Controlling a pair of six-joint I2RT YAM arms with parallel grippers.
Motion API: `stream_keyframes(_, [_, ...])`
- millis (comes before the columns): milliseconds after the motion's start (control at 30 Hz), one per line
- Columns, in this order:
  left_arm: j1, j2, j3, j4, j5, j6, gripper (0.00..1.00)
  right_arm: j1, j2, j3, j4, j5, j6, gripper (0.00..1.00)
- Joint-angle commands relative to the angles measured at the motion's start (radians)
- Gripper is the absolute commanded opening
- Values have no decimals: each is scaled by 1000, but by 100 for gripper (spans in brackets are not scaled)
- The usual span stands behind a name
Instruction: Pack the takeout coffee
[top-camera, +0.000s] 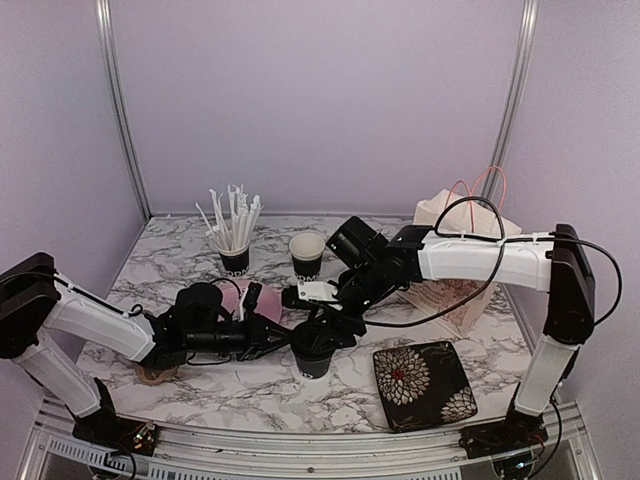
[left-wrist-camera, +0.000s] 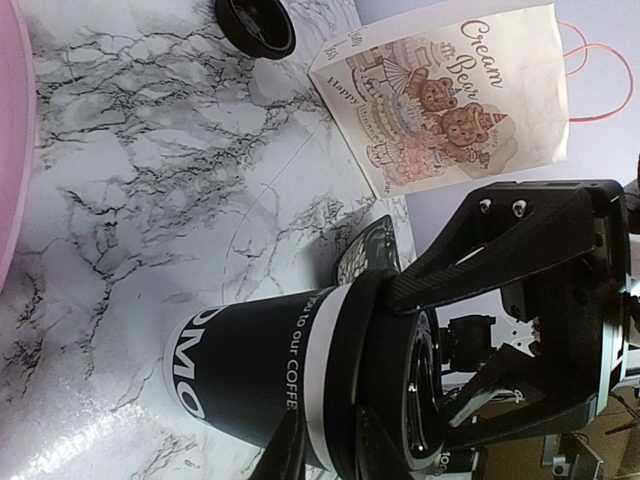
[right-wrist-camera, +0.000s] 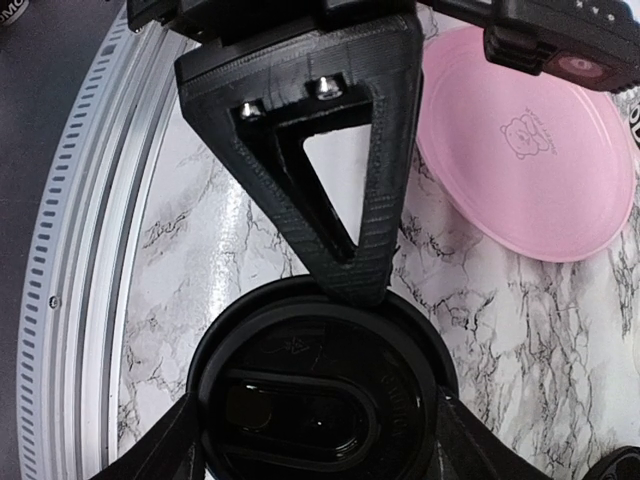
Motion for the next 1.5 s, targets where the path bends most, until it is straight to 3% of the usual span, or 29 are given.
stream_keyframes(0, [-16, 160, -83, -321, -11, 0, 17, 56, 153, -137, -25, 119, -98, 49])
stream_keyframes(133, [-29, -3, -32, -324, -46, 75, 22, 55, 123, -141, -24, 119, -99, 48])
stream_keyframes(367, [-53, -271, 53, -374, -111, 250, 59, 55, 55, -125, -48, 107, -185, 47])
stream_keyframes(467, [-55, -364, 68, -432, -152, 299, 68, 55, 37, -94, -93, 91, -276, 47])
stream_keyframes(700, [-55, -495, 58, -538, -253, 336, 70, 47, 79, 89, -292, 69, -447, 55])
stream_keyframes(933, [-55, -558, 2, -571, -300, 326, 72, 18, 171, 275, -447, 40, -512, 66])
stream_keyframes(1233, [-55, -485, 34, -574, -334, 355, 82, -20, 195, 415, -496, -18, -498, 74])
stream_keyframes(1467, [-54, -334, 139, -542, -313, 449, 88, -59, 164, 437, -496, -60, -471, 79])
